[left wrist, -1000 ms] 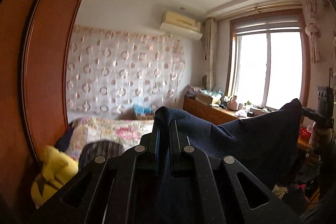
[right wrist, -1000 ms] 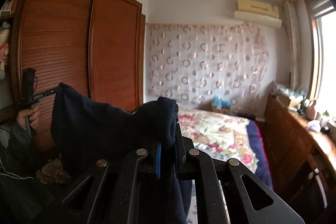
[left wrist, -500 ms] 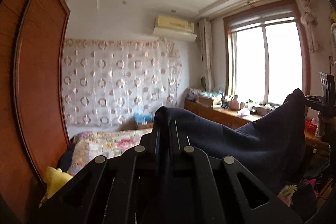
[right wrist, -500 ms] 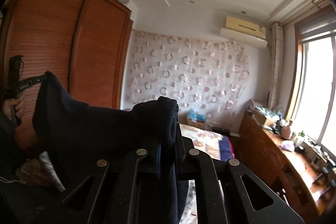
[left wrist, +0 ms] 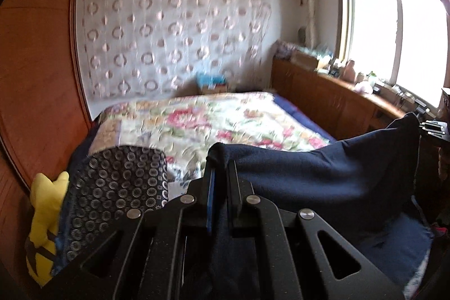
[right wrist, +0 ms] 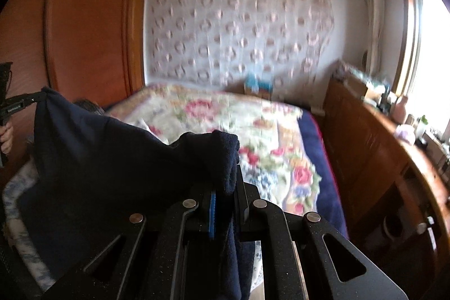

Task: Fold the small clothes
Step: 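Lift the folded shirt high with both grippers, then lower the shirt onto the bedspread and open both grippers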

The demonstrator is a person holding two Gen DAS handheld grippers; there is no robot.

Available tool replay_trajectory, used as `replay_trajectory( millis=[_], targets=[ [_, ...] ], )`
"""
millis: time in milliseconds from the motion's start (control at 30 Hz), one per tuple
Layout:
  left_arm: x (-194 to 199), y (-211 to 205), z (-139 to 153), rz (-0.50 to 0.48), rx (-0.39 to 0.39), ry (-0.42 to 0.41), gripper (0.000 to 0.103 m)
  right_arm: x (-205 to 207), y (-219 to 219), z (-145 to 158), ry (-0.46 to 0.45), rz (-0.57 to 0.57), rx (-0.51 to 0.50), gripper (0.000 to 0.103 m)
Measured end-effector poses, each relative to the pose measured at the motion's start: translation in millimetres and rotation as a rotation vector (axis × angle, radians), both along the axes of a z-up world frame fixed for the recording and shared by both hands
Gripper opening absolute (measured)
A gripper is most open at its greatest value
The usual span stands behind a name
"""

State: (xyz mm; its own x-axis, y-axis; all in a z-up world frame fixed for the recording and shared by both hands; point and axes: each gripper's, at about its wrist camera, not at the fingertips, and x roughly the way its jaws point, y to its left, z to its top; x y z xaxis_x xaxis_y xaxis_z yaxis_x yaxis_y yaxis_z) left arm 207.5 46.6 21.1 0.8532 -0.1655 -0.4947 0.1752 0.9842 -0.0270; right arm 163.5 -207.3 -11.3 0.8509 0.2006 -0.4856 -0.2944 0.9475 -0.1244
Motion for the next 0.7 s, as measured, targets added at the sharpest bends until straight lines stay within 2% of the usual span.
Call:
replay_trajectory(
  millis=[100,200,300,367,567,700],
  targets=[
    [20,-2,-11,0.002,0.001,0.039,0.007,43,5,-22,0.051,-0.023,0.014,0.009],
    [29,-4,-17,-0.001,0.011,0.062,0.007,81,6,-32,0.084,-0.035,0.036,0.009],
    [41,-5,-23,-0.003,0.021,0.084,0.008,114,10,-32,0.116,-0.036,0.039,0.009],
    [47,-9,-28,-0.004,0.036,0.095,0.008,145,7,-19,0.134,-0.036,0.043,0.009],
    [65,-14,-40,-0.012,0.055,0.131,0.008,168,-2,-4,0.17,-0.041,0.042,0.009],
    [70,-14,-42,-0.01,0.057,0.14,0.008,146,-11,-2,0.182,-0.042,0.033,0.009]
  ],
)
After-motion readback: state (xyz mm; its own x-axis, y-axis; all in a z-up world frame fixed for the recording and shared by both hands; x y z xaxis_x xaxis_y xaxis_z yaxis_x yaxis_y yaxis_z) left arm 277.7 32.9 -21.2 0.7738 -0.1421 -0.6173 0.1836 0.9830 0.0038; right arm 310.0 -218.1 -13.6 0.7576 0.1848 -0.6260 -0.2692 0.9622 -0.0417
